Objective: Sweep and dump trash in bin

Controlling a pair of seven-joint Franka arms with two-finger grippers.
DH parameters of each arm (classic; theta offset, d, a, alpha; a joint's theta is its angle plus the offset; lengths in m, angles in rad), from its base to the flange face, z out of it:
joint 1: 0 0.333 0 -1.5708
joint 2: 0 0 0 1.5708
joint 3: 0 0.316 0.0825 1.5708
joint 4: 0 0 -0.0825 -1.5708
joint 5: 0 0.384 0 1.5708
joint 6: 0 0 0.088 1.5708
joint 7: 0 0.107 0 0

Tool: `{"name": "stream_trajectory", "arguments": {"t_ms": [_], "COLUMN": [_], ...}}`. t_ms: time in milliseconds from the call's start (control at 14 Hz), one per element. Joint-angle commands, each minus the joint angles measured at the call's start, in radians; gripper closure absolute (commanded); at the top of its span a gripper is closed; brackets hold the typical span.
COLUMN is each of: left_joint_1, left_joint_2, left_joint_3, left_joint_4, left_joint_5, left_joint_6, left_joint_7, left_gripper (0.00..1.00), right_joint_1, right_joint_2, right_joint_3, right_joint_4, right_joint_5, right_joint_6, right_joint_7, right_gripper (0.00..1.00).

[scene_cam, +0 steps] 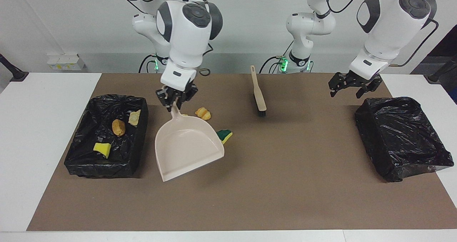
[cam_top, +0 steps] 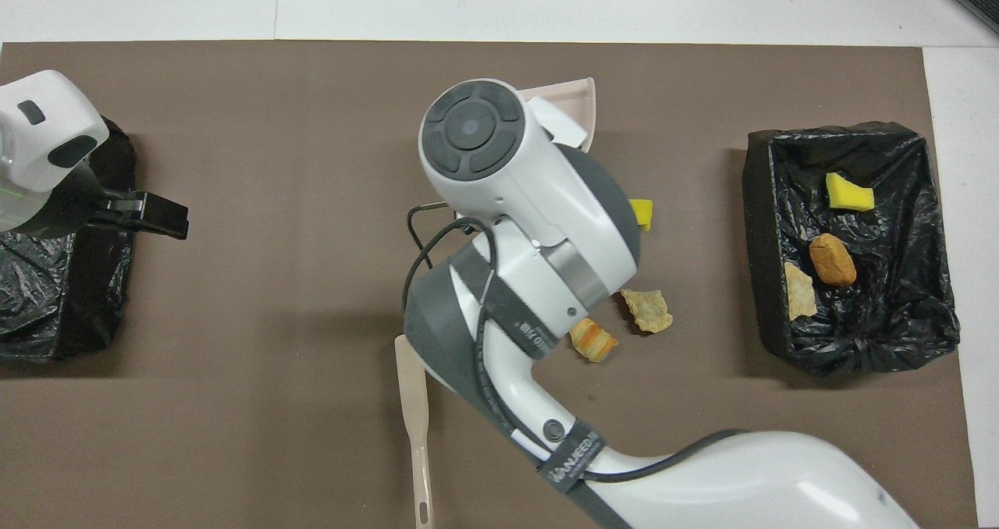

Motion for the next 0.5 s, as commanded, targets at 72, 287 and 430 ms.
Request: {"name": "stream_trajectory", "arguments": {"t_ms": [72, 287, 430], "left_joint_1": [0.019, 0.019, 0.019], "left_joint_2": [-0.01, -0.018, -0.026], "left_joint_3": [-0.005, -0.005, -0.005], "left_joint_4": [-0.004, -0.018, -0.03], "left_joint_5": [0.011, 0.011, 0.011], "left_joint_6": [0.0, 0.026, 0.029], "left_joint_7": [0.032, 0.043, 0.045], "left_gripper": [0.0, 0.0, 0.0], "right_joint_1": [0.063, 0.089, 0.118], "right_joint_2": [0.101, 0.161, 0.179], "right_joint_3": [0.004, 0.009, 0.006], "right_joint_4": [0.053, 0.074, 0.083], "right_joint_5": [0.094, 0.097, 0.095], "right_joint_6": [0.125, 0.179, 0.183], "right_joint_7": [0.124, 0.152, 0.152], "right_gripper": [1.0, 1.0, 1.0]}}
